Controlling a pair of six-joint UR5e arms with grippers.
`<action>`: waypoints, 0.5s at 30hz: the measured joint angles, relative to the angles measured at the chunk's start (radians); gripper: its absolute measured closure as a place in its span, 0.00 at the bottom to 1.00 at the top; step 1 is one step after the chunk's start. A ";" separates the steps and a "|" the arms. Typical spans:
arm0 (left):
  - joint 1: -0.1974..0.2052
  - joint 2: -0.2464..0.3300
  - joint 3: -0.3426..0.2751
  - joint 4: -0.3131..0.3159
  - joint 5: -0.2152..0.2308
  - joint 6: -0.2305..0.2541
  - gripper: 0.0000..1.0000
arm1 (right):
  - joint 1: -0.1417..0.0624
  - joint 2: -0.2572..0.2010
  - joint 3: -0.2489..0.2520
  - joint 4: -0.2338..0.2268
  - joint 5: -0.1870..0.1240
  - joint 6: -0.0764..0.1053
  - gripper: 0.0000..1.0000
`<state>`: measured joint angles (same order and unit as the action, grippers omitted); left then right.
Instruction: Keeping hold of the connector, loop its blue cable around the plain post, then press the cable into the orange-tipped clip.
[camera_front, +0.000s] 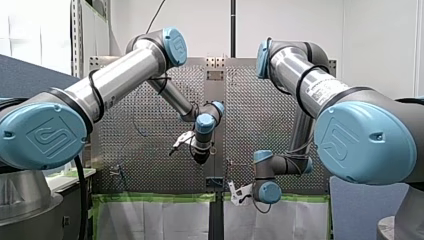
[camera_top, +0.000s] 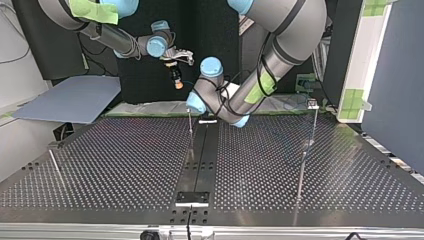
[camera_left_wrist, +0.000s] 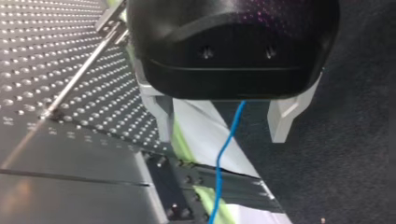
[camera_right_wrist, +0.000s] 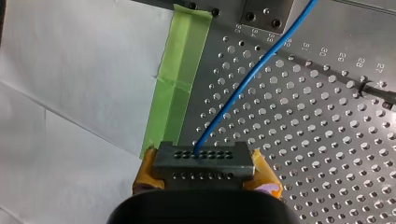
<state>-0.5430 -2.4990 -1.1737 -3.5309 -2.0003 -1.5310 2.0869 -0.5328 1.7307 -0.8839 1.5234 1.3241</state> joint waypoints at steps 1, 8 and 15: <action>0.001 0.000 0.001 -0.012 0.003 0.003 0.01 | 0.000 0.000 0.000 0.000 0.000 0.000 1.00; 0.008 0.000 0.014 -0.050 0.015 0.012 0.01 | 0.001 0.000 -0.001 0.000 0.000 0.000 1.00; 0.019 0.000 0.034 -0.001 0.049 -0.001 0.01 | 0.000 0.000 -0.001 0.001 0.000 -0.001 1.00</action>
<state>-0.5239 -2.4993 -1.1402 -3.5317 -1.9517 -1.5319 2.0873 -0.5325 1.7298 -0.8825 1.5234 1.3231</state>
